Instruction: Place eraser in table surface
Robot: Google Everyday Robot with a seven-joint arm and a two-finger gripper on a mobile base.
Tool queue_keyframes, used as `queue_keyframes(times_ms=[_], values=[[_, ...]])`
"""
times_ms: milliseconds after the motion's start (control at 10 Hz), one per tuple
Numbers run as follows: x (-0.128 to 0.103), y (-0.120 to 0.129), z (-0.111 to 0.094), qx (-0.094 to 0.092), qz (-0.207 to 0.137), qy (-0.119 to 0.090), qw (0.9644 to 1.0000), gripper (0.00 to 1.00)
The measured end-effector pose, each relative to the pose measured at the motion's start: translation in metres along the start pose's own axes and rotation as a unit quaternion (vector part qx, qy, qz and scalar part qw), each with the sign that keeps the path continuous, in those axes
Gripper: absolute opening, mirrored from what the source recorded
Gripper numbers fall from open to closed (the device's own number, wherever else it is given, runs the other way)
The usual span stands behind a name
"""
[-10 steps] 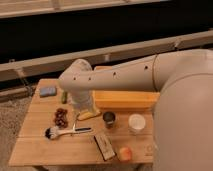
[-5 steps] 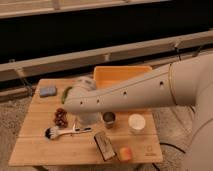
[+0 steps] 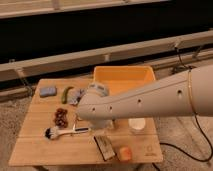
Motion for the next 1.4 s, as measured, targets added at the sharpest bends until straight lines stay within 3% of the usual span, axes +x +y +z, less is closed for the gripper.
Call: queue_keyframes(times_ms=[600,1000,1400], values=[[0.016,0.008,0.021,-0.037,-0.025,0.039,0.9982,0.65],[0.023,0.012,0.038,-0.025,-0.051,0.073,0.9958,0.65],[0.025,0.012,0.048,-0.017,-0.066,0.09,0.9936,0.65]])
